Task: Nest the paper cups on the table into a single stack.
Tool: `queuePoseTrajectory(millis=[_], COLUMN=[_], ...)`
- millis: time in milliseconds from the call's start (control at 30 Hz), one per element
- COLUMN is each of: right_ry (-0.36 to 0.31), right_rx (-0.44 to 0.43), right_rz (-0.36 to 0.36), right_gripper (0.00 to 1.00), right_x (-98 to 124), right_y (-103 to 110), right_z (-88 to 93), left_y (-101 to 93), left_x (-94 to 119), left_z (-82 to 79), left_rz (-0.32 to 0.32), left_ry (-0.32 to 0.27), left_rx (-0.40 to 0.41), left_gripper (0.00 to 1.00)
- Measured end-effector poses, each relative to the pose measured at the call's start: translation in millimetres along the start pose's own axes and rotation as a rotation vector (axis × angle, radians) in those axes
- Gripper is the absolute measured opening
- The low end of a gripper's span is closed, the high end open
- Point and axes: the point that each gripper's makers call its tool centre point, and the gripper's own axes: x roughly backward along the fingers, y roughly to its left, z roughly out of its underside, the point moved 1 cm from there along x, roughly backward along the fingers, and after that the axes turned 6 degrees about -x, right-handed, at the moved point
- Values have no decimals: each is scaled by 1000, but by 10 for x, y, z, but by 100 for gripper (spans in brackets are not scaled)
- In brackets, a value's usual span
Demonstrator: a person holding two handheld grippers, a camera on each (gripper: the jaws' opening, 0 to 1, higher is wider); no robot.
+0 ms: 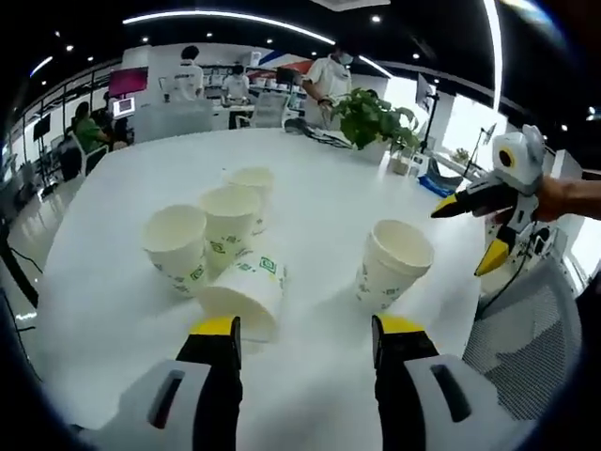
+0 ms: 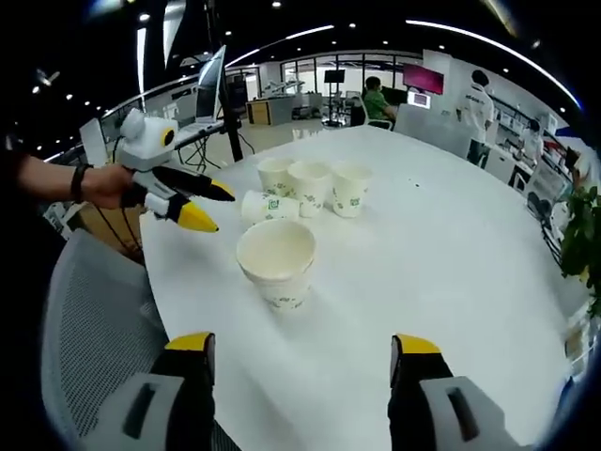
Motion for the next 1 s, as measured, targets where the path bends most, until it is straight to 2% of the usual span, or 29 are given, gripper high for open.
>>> queuePoseTrajectory(millis=[200,267,333,433,533,700,767,1000], right_ry=[-23,-31,-43,-54,-44,-45,-52,-57], right_rx=[-18,-26,-39,-52,-48,-44,-47,-62], right_rz=[14,22,28,32,37,38,41,51], right_gripper=[79,79,80,81,81,80,80,80], right_x=[126,201,251,280,306,338,366,404], right_y=[0,15,46,72,178,165,202,221], right_z=[-4,-17,-58,-48,-49,-109,-156,-153], left_y=[12,72,36,127,157,157,197,243], left_x=[-93,-168,-170,-263,-323,-443,-517,-628], left_z=[0,20,-20,0,2,-34,-26,-34], left_rz=[-10,-17,-18,-29,-30,-23,-19,-19], left_ry=[-11,-9,-9,-9,-16,-38,-56,-103], left_rx=[96,113,122,140,166,212,260,351], left_gripper=[54,54,54,53,52,49,48,46])
